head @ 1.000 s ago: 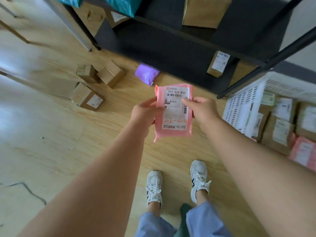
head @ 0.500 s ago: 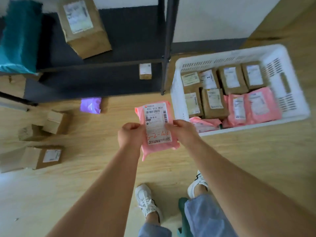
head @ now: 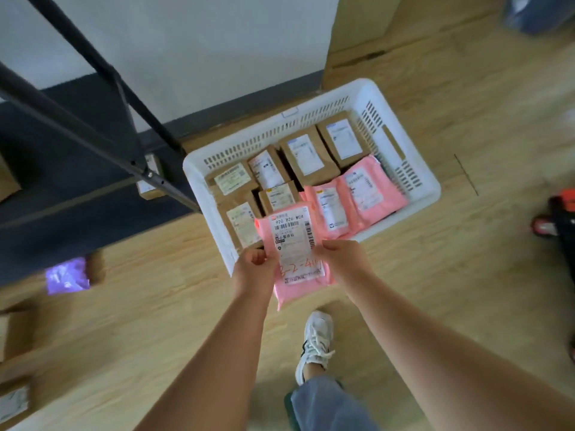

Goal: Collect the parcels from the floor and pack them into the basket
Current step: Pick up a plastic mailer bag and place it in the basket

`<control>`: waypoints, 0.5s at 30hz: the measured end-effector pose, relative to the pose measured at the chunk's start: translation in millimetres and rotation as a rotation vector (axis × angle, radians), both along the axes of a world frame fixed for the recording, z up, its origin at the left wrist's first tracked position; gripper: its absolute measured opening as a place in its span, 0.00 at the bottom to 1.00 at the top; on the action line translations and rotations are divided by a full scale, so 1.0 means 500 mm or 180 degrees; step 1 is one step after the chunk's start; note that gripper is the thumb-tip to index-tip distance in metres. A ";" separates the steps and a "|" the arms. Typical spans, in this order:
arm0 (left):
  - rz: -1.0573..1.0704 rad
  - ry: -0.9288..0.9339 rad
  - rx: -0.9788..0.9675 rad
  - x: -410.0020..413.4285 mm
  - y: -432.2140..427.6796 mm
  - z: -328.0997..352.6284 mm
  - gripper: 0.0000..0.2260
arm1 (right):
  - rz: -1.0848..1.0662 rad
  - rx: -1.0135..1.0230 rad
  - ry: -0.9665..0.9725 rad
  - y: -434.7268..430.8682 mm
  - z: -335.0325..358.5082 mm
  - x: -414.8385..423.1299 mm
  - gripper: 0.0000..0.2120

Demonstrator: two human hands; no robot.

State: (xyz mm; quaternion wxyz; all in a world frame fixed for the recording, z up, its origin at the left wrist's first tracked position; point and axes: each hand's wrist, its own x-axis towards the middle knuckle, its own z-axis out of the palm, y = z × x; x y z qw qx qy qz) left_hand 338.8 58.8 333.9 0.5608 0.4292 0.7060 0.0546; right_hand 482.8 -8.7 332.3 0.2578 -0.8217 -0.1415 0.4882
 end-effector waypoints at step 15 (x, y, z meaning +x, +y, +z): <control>-0.1043 -0.0266 -0.0324 0.324 0.050 -0.081 0.12 | 0.0187 -0.0398 -0.0561 0.023 -0.063 0.298 0.09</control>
